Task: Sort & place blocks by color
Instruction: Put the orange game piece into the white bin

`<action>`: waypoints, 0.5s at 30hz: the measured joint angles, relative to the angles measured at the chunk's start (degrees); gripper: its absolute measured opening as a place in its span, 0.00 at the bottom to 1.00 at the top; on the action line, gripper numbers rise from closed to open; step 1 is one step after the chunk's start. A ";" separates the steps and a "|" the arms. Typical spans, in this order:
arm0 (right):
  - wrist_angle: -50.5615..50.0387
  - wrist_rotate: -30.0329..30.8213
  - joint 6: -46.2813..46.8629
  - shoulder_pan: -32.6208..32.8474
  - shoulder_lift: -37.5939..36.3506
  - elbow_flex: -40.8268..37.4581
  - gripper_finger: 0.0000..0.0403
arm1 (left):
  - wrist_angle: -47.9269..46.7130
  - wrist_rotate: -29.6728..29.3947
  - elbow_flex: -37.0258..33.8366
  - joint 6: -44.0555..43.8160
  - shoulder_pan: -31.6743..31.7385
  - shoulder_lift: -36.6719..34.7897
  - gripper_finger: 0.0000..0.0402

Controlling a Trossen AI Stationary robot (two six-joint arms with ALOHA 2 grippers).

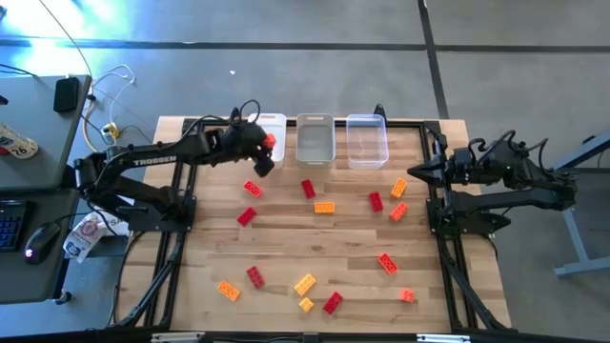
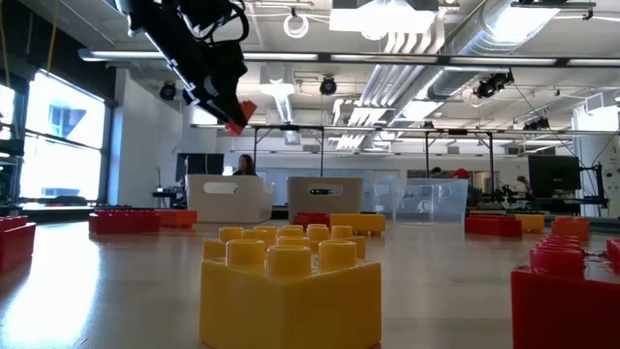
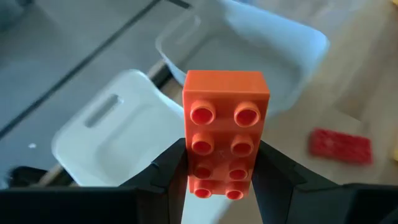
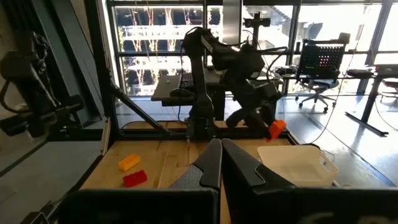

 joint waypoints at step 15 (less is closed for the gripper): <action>0.44 0.00 0.29 -0.02 0.00 0.00 0.00 | 5.53 6.69 0.03 5.33 12.43 10.10 0.31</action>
